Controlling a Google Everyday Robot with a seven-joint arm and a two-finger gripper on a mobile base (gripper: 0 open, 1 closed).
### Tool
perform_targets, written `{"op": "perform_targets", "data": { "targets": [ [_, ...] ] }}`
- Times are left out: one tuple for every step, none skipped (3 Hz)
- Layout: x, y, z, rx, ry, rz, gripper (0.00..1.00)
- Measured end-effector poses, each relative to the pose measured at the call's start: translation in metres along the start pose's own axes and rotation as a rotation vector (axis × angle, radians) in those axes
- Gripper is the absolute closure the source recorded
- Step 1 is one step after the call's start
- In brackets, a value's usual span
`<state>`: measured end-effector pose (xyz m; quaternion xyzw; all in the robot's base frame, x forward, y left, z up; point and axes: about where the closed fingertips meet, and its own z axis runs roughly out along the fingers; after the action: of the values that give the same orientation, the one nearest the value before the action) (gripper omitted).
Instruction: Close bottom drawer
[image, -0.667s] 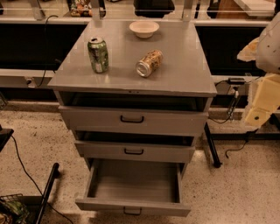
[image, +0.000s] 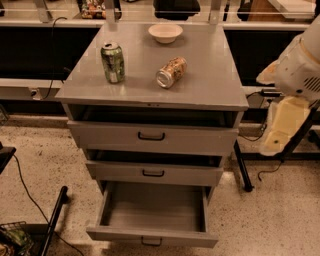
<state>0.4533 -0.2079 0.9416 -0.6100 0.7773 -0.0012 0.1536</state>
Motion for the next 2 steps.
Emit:
{"op": "perform_targets", "data": {
  "targets": [
    [-0.01, 0.019, 0.065, -0.075, -0.098, 0.005, 0.0],
    [-0.028, 0.063, 0.112, -0.103, -0.223, 0.006, 0.0]
  ]
}}
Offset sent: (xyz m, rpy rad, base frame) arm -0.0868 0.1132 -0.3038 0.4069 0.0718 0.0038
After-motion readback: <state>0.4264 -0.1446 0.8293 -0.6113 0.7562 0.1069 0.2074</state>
